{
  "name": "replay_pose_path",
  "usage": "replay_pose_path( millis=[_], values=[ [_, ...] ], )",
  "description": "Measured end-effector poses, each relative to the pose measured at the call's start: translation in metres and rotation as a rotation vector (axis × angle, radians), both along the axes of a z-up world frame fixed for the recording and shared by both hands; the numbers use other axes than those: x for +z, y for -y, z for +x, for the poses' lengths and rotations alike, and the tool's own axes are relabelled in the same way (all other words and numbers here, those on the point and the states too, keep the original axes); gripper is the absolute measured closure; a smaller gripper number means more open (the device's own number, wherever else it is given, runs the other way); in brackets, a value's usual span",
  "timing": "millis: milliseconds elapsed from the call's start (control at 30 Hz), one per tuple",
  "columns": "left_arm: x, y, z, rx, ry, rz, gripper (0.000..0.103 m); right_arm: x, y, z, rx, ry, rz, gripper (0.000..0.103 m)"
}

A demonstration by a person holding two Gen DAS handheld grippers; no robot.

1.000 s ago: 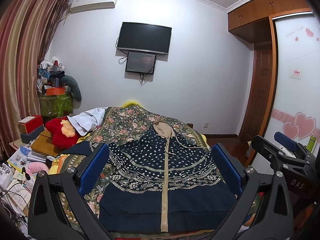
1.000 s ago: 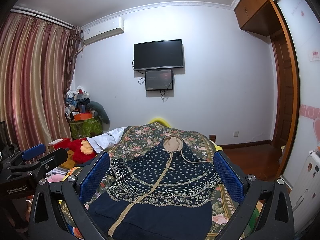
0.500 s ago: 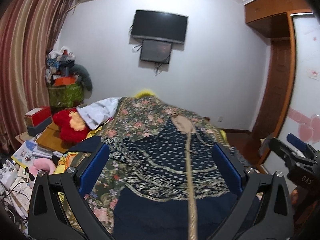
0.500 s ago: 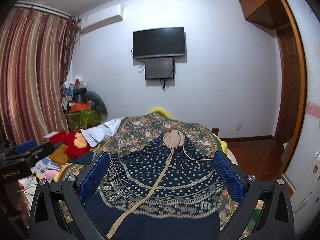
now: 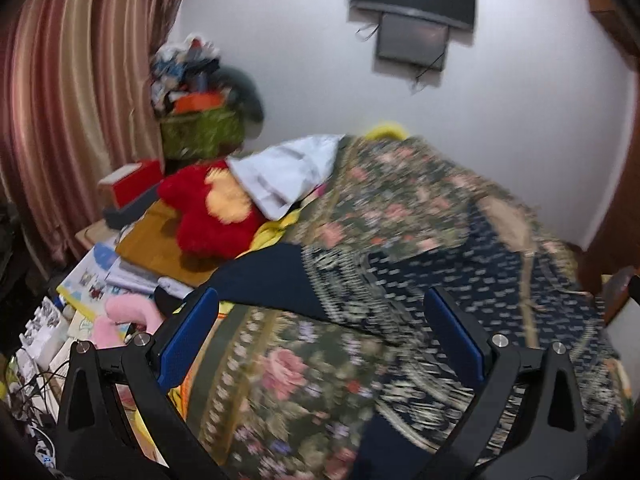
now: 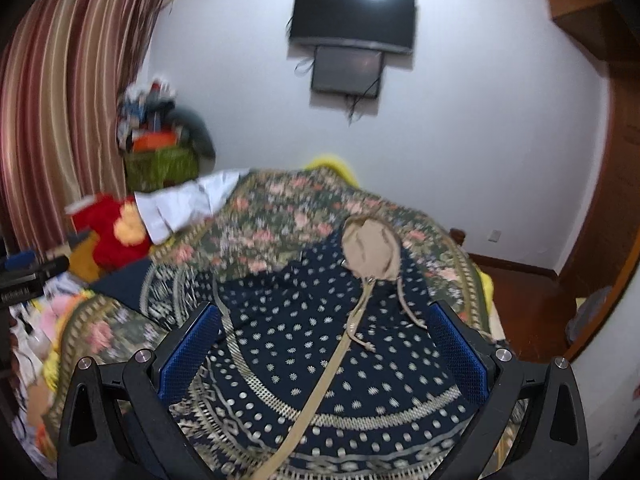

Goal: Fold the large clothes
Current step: 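Lower the left gripper to the navy sleeve and grasp its cuff, then lift the sleeve with the left gripper and lay it across the jacket body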

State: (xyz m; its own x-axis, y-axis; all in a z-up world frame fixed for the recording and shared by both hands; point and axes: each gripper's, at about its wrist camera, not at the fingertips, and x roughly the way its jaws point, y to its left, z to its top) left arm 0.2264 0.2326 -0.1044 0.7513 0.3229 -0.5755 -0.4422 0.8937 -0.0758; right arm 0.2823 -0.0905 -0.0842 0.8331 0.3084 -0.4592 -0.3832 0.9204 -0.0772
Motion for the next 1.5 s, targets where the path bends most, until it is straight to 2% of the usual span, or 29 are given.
replay_pose_path(
  millis=[200,367,433,500,600,800,933,1000,1067,1133,1233,1367,1433,1500],
  values=[
    [-0.059,-0.044,0.049,0.007,-0.136,-0.102,0.000,-0.054,-0.052,0.065,0.072,-0.144,-0.098,0.000],
    [-0.098,-0.069,0.078,0.014,-0.220,-0.229,0.000,-0.097,-0.083,0.102,0.120,-0.224,-0.156,0.000],
    [-0.109,-0.079,0.087,0.001,-0.244,-0.286,0.000,-0.110,-0.094,0.117,0.140,-0.267,-0.166,0.000],
    [-0.119,-0.088,0.096,0.001,-0.276,-0.344,0.011,-0.122,-0.103,0.131,0.155,-0.308,-0.168,0.000],
    [-0.128,-0.099,0.104,0.003,-0.296,-0.420,0.012,-0.135,-0.114,0.150,0.179,-0.370,-0.153,0.000],
    [-0.132,-0.116,0.116,-0.004,-0.281,-0.452,0.015,-0.165,-0.143,0.178,0.226,-0.497,-0.153,0.000],
    [-0.137,-0.129,0.131,0.035,-0.297,-0.403,0.033,-0.180,-0.157,0.183,0.259,-0.533,-0.167,0.005],
    [-0.139,-0.135,0.136,0.058,-0.308,-0.372,0.043,-0.186,-0.163,0.182,0.260,-0.522,-0.191,0.005],
    [-0.140,-0.143,0.142,0.071,-0.301,-0.377,0.048,-0.190,-0.168,0.178,0.273,-0.497,-0.219,0.006],
    [-0.139,-0.149,0.145,0.093,-0.290,-0.377,0.062,-0.192,-0.172,0.173,0.286,-0.476,-0.241,0.011],
    [-0.130,-0.148,0.149,0.134,-0.291,-0.294,0.083,-0.194,-0.175,0.171,0.287,-0.462,-0.265,0.015],
    [-0.108,-0.139,0.152,0.129,-0.275,-0.181,0.092,-0.190,-0.170,0.173,0.294,-0.485,-0.250,0.018],
    [-0.088,-0.130,0.153,0.119,-0.243,-0.132,0.097,-0.186,-0.163,0.174,0.293,-0.512,-0.227,0.018],
    [-0.070,-0.122,0.153,0.098,-0.206,-0.112,0.097,-0.181,-0.154,0.175,0.287,-0.546,-0.192,0.018]
  ],
)
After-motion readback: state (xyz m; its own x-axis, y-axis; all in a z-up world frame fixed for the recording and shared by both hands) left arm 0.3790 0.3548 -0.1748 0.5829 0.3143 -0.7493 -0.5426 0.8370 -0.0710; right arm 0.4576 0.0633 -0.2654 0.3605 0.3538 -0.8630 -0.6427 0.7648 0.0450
